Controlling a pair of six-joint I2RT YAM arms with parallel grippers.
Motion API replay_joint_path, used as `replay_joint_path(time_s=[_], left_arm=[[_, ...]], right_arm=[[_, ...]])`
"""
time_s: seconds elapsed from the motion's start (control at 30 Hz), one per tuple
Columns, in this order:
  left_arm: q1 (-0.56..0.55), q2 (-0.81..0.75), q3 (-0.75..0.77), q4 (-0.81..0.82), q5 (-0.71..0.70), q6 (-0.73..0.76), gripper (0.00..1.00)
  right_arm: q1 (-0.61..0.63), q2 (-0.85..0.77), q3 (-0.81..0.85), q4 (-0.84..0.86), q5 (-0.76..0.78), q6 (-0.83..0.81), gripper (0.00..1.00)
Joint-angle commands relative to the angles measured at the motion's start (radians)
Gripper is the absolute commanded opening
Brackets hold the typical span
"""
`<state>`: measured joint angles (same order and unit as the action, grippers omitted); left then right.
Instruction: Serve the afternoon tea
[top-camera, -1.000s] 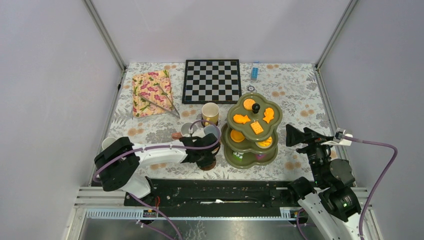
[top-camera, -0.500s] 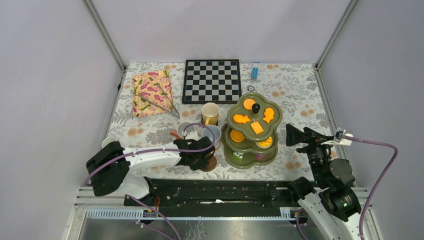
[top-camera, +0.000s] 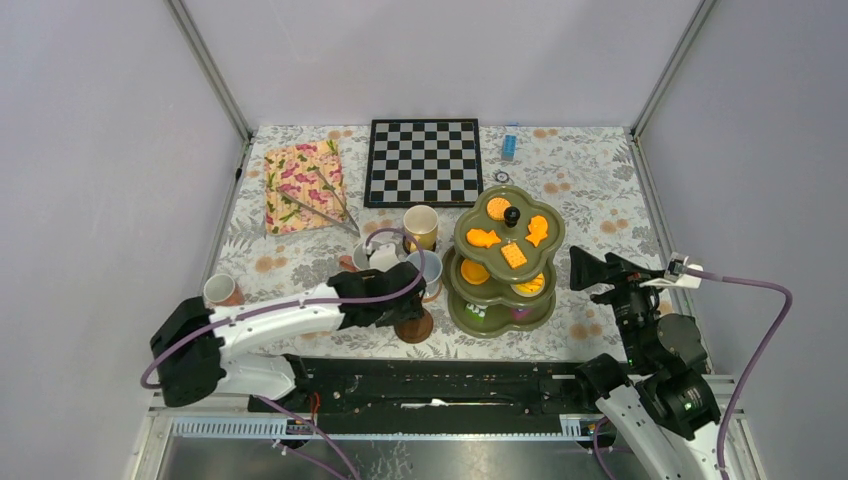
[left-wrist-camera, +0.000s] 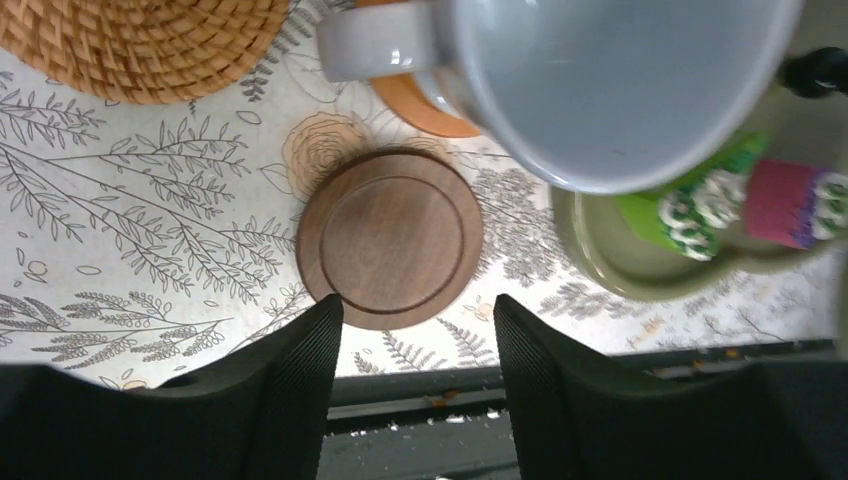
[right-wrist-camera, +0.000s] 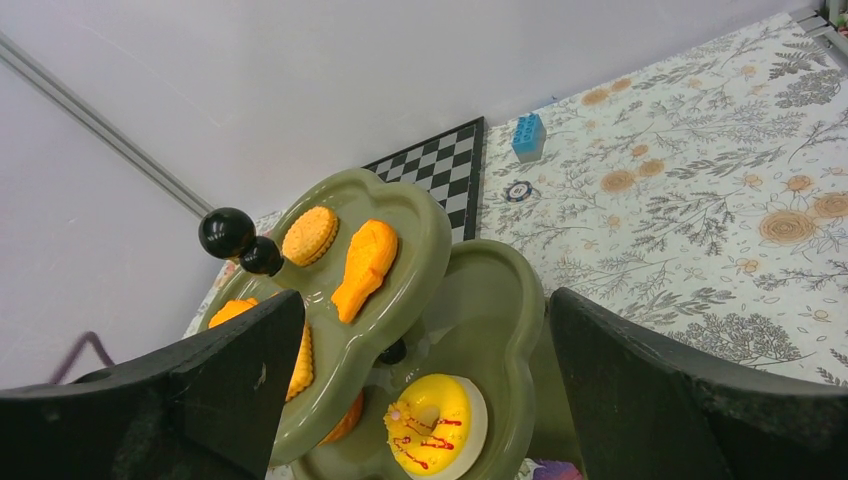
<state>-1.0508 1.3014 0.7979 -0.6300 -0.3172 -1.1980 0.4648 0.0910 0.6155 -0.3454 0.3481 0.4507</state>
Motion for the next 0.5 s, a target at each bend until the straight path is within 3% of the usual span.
replay_joint_path(time_s=[0.0,0.2,0.37,0.47], left_arm=[[-0.005,-0.131,0.016,0.056,-0.044,0.136,0.65],[0.038,-0.280,0.109,-0.073,-0.146,0.256,0.81],[0.311,-0.284,0.155,-0.169,-0.052,0.272,0.84],[0.463,-0.234,0.177,-0.199,0.014,0.249,0.80]], right_arm=[[0.005,0.030,-0.010,0.066,-0.010,0.008,0.98],[0.005,0.043,-0.017,0.084,-0.018,0.006,0.98],[0.005,0.049,-0.022,0.098,-0.024,0.012,0.98],[0.005,0.049,-0.019,0.097,-0.026,0.013,0.98]])
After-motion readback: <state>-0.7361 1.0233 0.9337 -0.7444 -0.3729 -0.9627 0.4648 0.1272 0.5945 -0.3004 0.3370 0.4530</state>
